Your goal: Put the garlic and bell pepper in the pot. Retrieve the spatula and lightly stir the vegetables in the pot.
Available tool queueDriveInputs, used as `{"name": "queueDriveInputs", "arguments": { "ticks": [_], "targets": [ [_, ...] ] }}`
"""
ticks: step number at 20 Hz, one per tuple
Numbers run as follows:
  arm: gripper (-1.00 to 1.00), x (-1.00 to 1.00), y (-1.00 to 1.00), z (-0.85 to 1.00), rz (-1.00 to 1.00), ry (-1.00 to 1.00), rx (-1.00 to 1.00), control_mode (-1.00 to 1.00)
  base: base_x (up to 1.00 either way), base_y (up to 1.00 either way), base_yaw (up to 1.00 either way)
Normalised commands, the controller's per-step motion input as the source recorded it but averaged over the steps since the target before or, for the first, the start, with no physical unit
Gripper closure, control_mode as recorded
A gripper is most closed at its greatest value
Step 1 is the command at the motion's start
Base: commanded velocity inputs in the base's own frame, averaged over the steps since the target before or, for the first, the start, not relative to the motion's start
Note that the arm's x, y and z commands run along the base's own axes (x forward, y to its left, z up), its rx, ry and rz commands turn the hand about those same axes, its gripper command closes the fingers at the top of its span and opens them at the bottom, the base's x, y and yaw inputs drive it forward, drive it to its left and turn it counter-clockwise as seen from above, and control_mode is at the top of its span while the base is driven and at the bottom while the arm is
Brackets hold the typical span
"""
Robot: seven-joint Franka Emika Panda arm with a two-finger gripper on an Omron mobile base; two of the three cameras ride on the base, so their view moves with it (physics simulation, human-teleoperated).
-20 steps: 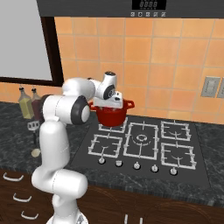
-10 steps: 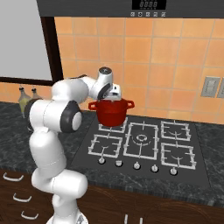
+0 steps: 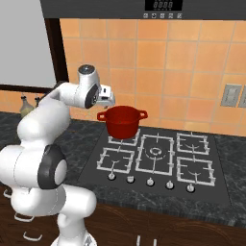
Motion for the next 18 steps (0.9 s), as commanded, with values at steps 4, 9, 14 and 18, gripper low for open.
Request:
{"name": "queueDriveInputs", "arguments": {
  "ticks": [4,9,14,18],
  "targets": [
    [-1.0,-1.0,0.71,0.02,0.04,0.12,0.0,-1.0,0.0,0.0,0.0],
    [-1.0,-0.35,0.44,-0.22,0.11,0.07,-0.02,-1.0,0.0,0.0,0.0],
    [-1.0,0.0,0.0,0.0,0.0,0.0,0.0,-1.0,0.0,0.0,0.0],
    [-1.0,-0.07,0.04,0.0,0.01,0.0,0.0,-1.0,0.0,0.0,0.0]
  ]
}}
